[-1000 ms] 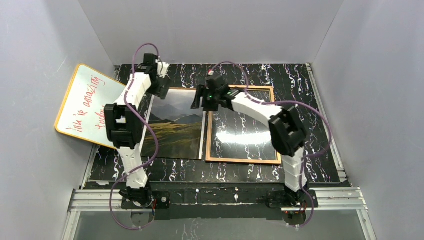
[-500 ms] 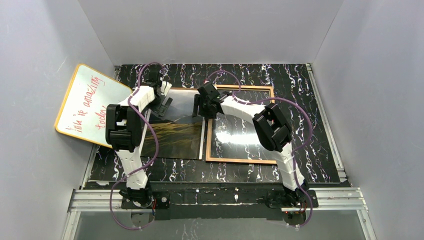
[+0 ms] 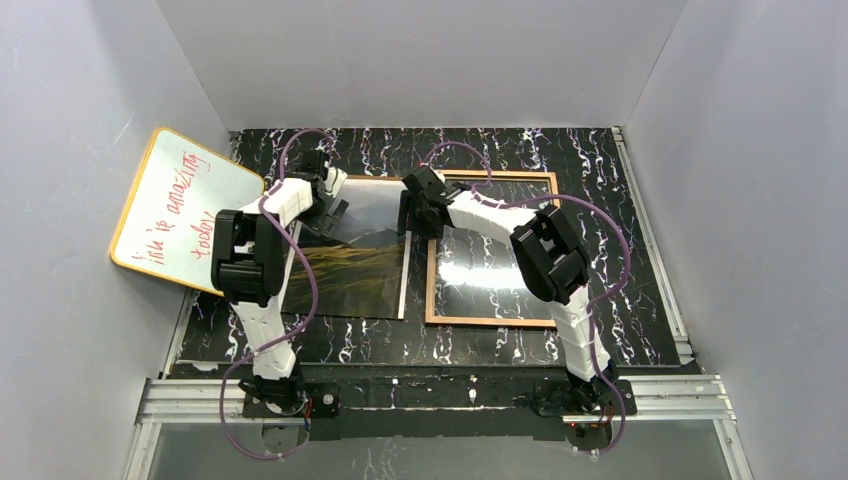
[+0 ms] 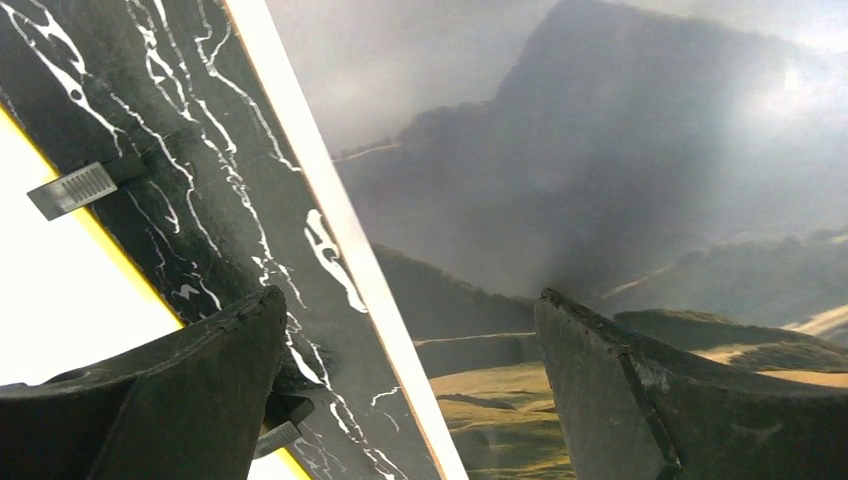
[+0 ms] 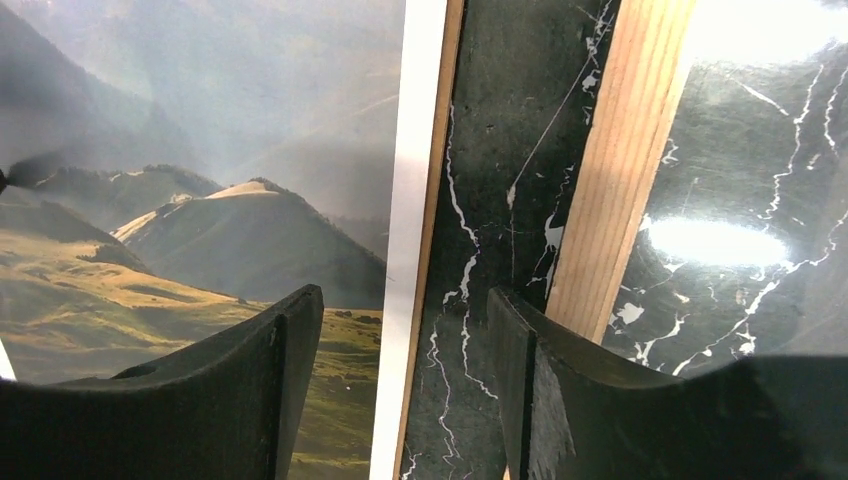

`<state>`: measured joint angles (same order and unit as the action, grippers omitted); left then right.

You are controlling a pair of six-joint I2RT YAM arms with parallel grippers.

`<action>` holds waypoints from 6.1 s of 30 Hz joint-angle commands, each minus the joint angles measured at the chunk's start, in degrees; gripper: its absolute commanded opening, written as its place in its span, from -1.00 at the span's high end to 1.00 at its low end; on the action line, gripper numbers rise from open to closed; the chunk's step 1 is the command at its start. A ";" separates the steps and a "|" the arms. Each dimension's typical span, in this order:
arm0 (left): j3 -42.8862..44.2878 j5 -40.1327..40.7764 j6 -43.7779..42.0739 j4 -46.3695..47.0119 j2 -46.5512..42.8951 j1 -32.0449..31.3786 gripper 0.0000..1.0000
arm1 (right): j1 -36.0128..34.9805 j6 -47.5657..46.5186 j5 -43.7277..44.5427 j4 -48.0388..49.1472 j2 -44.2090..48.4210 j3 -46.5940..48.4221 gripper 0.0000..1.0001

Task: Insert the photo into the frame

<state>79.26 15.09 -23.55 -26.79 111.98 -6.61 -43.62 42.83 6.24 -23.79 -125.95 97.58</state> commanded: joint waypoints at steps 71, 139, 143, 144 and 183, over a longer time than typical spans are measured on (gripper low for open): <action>-7.36 0.46 -5.44 -3.20 -6.10 1.25 -0.87 | -7.09 10.33 -23.74 6.52 12.59 -21.55 -0.10; -8.71 -5.98 -2.84 -4.36 -4.94 -0.16 -0.81 | -8.24 26.14 -26.80 21.17 14.98 -29.97 0.50; -8.87 -6.25 -2.82 -4.33 -4.93 -0.16 -0.81 | -8.24 26.71 -27.13 21.80 15.70 -30.98 0.50; -9.01 -6.30 -2.74 -4.33 -4.88 -0.16 -0.81 | -8.26 26.71 -27.45 21.62 15.78 -30.77 0.49; -9.43 -6.26 -3.17 -4.26 -4.97 -0.16 -0.80 | -9.10 25.94 -35.16 17.38 11.81 -29.67 0.22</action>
<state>71.35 12.64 -28.01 -29.15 106.28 -6.13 -52.51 68.58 -27.90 -7.66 -113.34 66.87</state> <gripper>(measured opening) 0.901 0.399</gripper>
